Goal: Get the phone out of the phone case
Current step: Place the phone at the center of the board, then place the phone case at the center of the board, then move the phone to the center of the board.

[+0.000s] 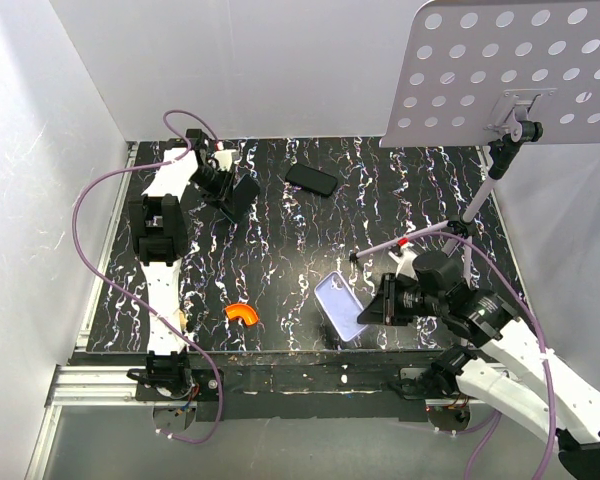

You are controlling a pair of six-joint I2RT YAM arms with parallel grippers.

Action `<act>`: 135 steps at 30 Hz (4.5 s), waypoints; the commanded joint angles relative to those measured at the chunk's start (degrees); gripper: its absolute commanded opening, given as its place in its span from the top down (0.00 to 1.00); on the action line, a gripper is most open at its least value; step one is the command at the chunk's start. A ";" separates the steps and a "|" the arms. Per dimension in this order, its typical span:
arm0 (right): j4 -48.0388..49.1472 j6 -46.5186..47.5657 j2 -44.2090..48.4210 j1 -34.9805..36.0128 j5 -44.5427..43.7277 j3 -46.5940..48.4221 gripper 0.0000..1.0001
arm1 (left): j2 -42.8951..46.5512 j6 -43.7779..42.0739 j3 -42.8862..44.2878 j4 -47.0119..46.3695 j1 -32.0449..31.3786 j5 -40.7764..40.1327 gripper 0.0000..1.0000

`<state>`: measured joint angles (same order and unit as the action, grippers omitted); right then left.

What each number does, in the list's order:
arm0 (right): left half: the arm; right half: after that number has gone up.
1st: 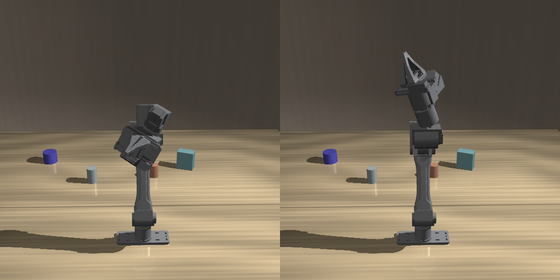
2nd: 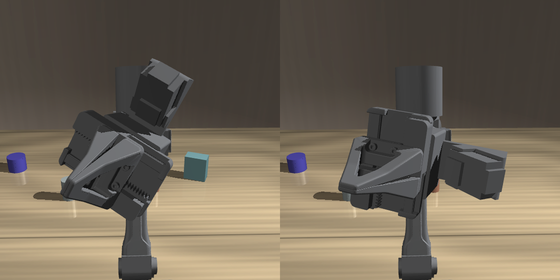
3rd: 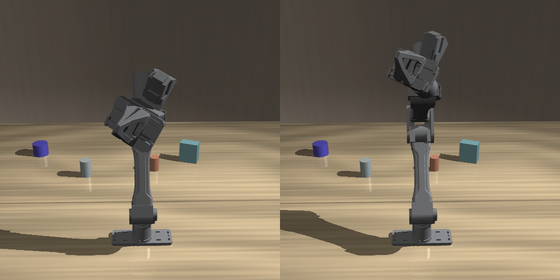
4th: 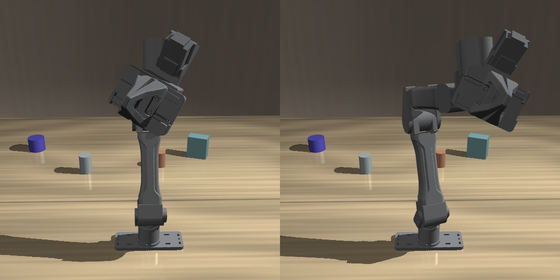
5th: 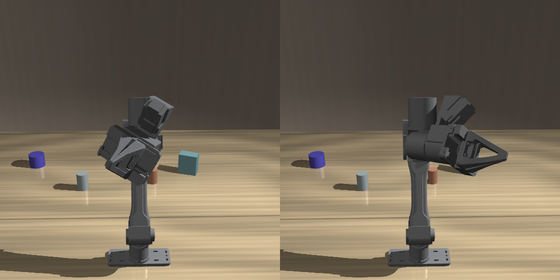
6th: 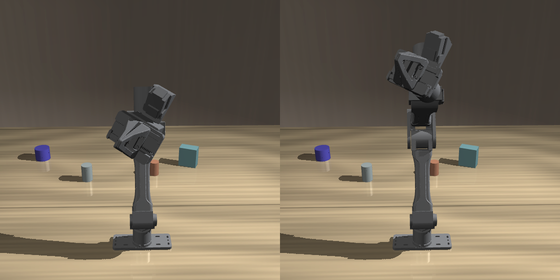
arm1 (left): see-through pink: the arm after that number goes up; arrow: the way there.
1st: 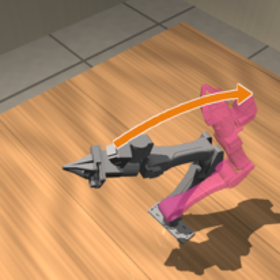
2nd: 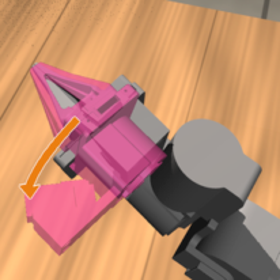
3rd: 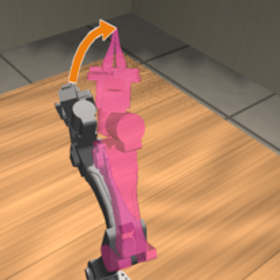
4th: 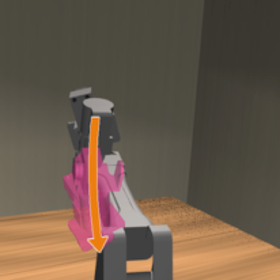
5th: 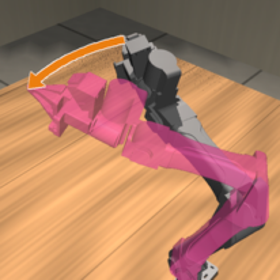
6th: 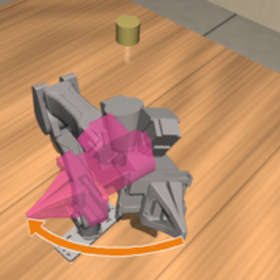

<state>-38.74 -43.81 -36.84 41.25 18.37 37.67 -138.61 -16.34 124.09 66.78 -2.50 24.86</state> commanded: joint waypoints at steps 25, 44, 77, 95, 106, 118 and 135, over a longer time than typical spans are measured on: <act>7.36 -6.46 -0.52 0.67 -10.38 -9.80 0.99 | 49.64 57.41 -62.43 -63.57 -7.86 -2.21 0.21; 14.22 16.29 -9.46 0.76 5.97 -5.52 0.99 | 59.84 72.61 -78.49 -80.97 -18.68 0.20 0.24; 42.44 9.97 -43.68 11.04 6.77 -0.05 0.99 | 63.64 67.66 -72.68 -63.09 -17.45 -8.43 0.24; 44.30 11.46 -34.62 9.28 8.79 -5.68 0.99 | 65.13 67.84 -74.43 -63.36 -17.45 -8.43 0.23; 46.65 11.65 -40.94 9.20 8.61 -7.09 0.95 | 60.65 75.47 -75.13 -71.60 -18.15 -1.32 0.20; 26.29 13.32 -37.80 8.40 -5.25 0.82 0.29 | 48.18 94.55 -77.87 -90.51 -20.70 -4.02 0.20; 0.08 3.21 -2.99 8.49 -19.24 4.16 0.38 | 3.81 91.04 -41.07 -125.40 -25.09 -11.84 1.00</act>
<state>-34.13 -37.54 -44.38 49.67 0.97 40.73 -128.49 75.22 74.56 -47.64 -26.65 17.37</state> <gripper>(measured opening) 0.629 0.020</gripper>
